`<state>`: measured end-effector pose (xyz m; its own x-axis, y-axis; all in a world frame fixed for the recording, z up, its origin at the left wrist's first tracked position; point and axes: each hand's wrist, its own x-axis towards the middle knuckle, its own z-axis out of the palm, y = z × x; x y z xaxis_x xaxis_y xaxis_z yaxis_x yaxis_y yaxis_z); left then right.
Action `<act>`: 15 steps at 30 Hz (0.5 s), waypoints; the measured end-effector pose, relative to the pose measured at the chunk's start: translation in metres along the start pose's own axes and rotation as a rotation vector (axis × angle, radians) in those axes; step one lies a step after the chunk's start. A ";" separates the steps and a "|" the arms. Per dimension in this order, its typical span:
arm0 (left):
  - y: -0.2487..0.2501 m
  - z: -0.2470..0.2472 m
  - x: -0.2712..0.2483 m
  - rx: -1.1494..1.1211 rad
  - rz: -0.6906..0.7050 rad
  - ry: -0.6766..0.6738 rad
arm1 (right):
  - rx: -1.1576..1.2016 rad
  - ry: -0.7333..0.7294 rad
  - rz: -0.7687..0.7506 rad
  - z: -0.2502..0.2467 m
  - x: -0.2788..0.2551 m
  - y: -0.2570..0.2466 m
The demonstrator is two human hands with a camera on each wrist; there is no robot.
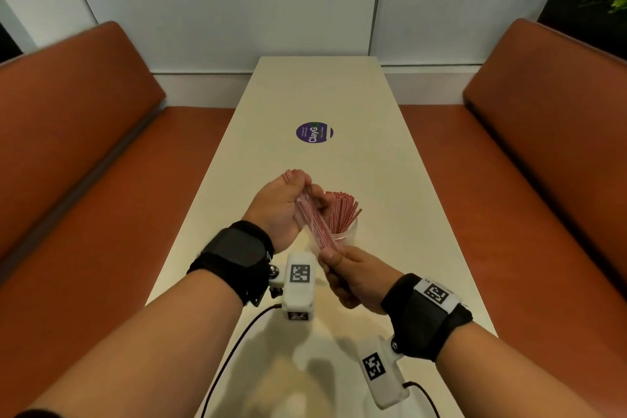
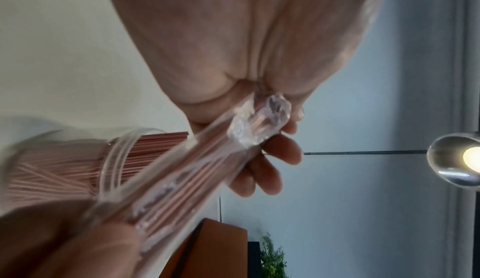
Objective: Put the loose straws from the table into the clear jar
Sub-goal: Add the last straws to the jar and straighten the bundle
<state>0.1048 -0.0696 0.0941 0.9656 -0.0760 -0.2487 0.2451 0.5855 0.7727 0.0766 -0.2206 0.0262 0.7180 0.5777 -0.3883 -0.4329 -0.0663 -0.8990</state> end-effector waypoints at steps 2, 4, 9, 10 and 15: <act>0.005 0.005 0.008 -0.011 0.036 0.019 | -0.066 0.024 -0.016 -0.009 0.001 -0.002; 0.015 0.005 0.019 -0.043 0.116 0.063 | -0.109 0.066 -0.031 -0.019 0.000 0.001; 0.027 -0.002 0.043 0.043 0.290 0.127 | 0.091 0.701 -0.277 -0.044 0.009 0.003; 0.022 -0.001 0.045 0.120 0.287 0.127 | 0.080 0.786 -0.319 -0.046 0.014 0.002; -0.022 0.002 0.054 0.469 0.230 0.014 | -0.197 0.770 -0.294 -0.062 0.072 0.003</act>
<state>0.1515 -0.0885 0.0652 0.9986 0.0246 -0.0472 0.0427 0.1610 0.9860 0.1608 -0.2300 -0.0175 0.9882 -0.1174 -0.0987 -0.1191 -0.1816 -0.9761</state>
